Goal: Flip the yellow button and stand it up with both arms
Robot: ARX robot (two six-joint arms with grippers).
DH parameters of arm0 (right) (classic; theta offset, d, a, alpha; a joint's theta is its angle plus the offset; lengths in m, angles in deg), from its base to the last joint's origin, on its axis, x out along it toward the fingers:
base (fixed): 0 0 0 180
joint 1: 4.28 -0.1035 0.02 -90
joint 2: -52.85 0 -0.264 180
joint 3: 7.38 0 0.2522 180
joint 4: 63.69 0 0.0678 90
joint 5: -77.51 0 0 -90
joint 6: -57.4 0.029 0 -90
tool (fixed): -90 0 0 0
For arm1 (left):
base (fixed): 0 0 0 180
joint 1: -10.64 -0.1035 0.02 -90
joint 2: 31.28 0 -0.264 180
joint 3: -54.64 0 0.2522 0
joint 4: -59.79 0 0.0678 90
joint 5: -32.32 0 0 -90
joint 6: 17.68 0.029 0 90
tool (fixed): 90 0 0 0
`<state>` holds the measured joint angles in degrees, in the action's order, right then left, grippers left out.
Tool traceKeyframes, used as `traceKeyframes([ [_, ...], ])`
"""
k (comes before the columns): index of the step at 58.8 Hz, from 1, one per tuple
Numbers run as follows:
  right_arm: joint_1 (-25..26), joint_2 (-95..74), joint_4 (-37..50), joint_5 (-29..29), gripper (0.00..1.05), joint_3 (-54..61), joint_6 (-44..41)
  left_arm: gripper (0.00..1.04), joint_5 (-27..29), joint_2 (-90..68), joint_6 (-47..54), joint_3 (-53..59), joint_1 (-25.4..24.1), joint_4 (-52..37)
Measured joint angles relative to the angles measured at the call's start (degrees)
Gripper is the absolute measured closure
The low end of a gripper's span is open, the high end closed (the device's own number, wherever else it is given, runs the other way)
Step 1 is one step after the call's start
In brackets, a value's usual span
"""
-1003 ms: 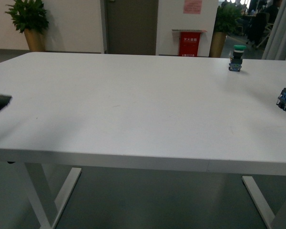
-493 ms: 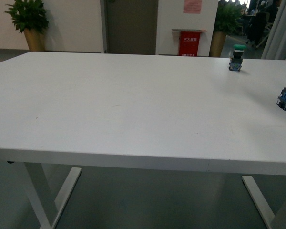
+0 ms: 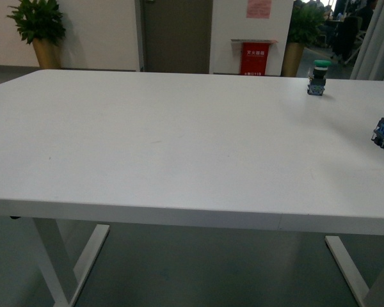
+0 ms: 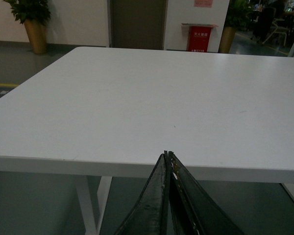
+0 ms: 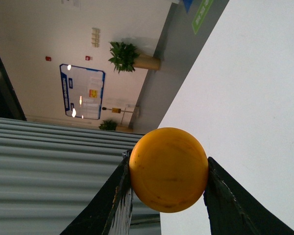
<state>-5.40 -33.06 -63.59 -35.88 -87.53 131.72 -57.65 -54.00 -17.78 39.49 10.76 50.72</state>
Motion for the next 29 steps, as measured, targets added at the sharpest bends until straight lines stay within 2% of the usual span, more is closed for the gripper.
traceKeyframes([
  [29,0.4,-0.2,-0.4,-0.2,0.69,-0.5,-0.7,1.01,0.0,11.9,0.0,0.0,0.0,11.8],
])
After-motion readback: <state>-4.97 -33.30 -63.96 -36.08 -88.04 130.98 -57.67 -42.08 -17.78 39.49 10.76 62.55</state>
